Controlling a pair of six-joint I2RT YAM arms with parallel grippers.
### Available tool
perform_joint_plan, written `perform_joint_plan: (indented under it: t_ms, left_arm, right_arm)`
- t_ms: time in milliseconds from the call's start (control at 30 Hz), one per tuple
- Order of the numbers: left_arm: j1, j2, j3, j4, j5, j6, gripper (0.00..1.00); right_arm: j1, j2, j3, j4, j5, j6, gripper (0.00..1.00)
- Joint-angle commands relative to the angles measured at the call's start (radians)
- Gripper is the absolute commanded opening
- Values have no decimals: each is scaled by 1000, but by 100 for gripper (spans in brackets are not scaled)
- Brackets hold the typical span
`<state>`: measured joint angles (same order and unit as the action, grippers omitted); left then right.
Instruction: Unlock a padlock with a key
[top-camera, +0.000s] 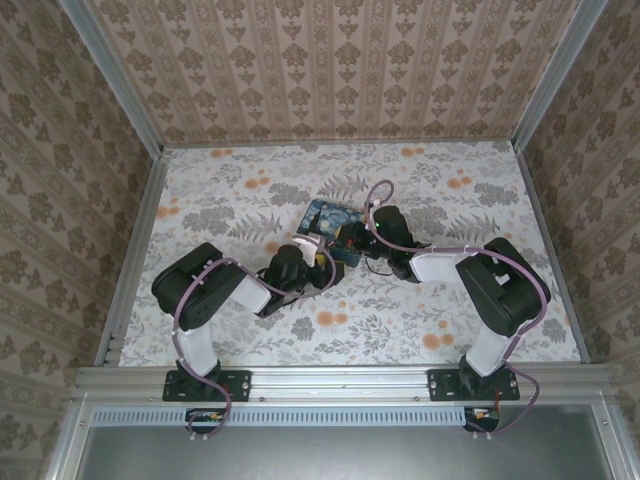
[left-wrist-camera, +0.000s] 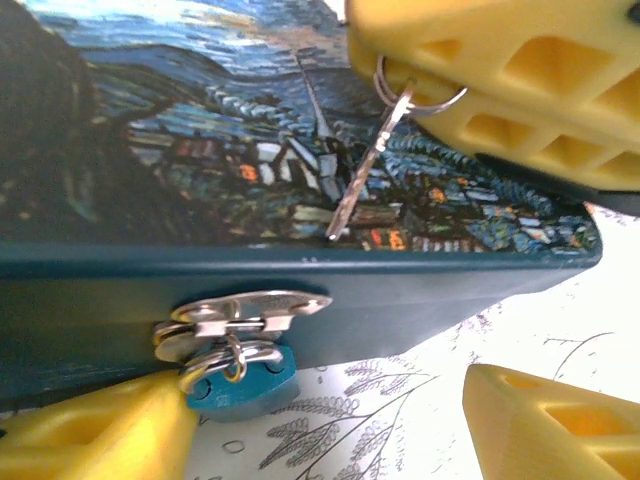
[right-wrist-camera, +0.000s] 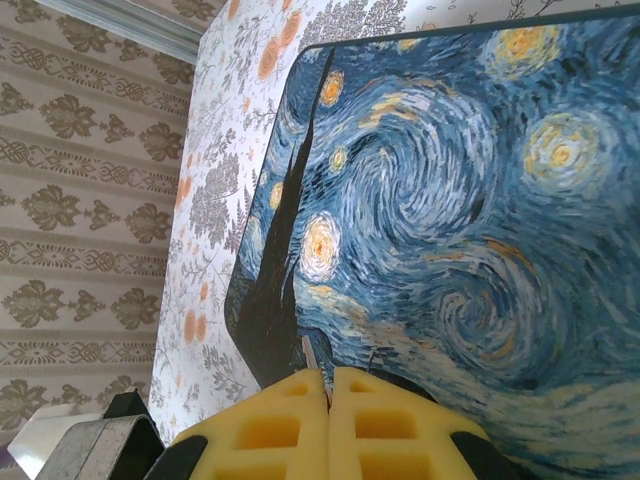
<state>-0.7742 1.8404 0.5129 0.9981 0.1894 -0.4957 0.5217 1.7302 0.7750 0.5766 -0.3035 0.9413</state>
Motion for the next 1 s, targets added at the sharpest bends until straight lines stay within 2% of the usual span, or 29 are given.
perform_joint_plan:
  t_ms: [0,433,967]
  left_arm:
    - [4,45,-16,90,124,-113,71]
    - [15,71,-66,252,140,-224,68]
    - [6,109,-58,289,79,-320,70]
  right_arm:
    - [6,42,-11,-78,-11,1,0]
    - [6,53,-10,-72,-9,4,0]
    - [6,59,-13,-58,-13,10,0]
